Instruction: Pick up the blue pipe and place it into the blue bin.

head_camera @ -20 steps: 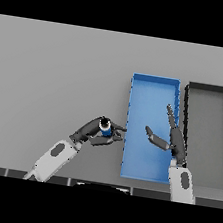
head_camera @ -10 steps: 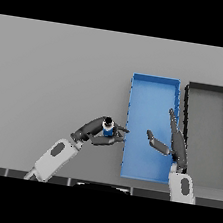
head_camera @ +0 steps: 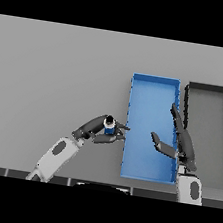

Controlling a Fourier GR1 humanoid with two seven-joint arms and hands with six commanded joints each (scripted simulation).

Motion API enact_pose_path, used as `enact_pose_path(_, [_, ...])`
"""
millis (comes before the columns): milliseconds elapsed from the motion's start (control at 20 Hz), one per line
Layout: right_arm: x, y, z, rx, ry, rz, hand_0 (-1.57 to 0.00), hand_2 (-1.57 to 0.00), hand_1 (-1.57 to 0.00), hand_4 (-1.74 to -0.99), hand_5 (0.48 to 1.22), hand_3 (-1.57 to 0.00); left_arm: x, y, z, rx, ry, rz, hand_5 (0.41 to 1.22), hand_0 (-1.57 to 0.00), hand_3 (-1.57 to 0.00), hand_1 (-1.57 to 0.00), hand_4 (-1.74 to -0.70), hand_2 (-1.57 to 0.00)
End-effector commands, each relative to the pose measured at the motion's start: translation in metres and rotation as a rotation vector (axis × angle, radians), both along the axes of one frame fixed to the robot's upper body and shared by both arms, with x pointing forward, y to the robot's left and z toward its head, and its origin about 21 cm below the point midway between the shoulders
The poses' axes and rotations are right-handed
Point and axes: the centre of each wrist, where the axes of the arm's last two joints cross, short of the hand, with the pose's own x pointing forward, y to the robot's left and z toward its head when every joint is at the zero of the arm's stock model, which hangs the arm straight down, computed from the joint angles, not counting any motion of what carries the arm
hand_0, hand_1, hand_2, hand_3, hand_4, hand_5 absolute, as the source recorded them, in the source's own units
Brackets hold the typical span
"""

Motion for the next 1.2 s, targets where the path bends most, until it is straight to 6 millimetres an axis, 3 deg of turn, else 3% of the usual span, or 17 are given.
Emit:
enact_pose_path(0, [0.003,0.003,0.014,-0.018,-0.005,0.044,0.00,-0.02,-0.01,-1.163,0.592,0.00,-0.003,0.000,0.000,0.004,0.003,-0.003,1.221,-1.57,-1.57,-1.57,-1.47,-1.57])
enact_pose_path(200, [0.000,0.015,0.059,-0.102,-0.002,0.236,0.00,-0.01,0.00,-1.185,0.554,0.00,-0.007,0.000,-0.002,0.016,0.004,-0.006,1.221,-1.57,-1.57,-1.57,-1.47,-1.57])
enact_pose_path(400, [0.005,0.036,0.084,-0.209,0.007,0.385,0.00,0.00,0.00,-1.230,0.531,0.00,-0.006,0.004,0.000,0.040,-0.013,-0.001,1.221,-1.57,-1.57,-1.57,-1.47,-1.57])
enact_pose_path(500, [0.008,0.048,0.089,-0.224,0.011,0.446,0.00,0.00,0.00,-1.256,0.523,0.00,-0.006,-0.002,0.000,0.040,-0.011,-0.008,1.221,-1.57,-1.57,-1.57,-1.47,-1.57])
enact_pose_path(800, [0.016,0.076,0.102,-0.246,0.055,0.587,0.00,0.00,0.00,-1.220,0.525,0.00,-0.003,0.000,0.006,0.041,-0.005,-0.003,1.221,-1.57,-1.57,-1.57,-1.48,-1.57])
enact_pose_path(900, [0.019,0.090,0.097,-0.277,0.090,0.630,0.00,0.00,0.00,-1.209,0.517,0.00,-0.004,-0.001,0.006,0.047,-0.002,-0.026,1.221,-1.57,-1.57,-1.57,-1.47,-1.57])
enact_pose_path(1150, [0.041,0.119,0.102,-0.298,0.100,0.712,0.00,0.00,0.00,-1.200,0.514,0.00,0.000,0.000,0.004,0.011,0.021,-0.057,1.221,-1.57,-1.57,-1.57,-1.47,-1.57])
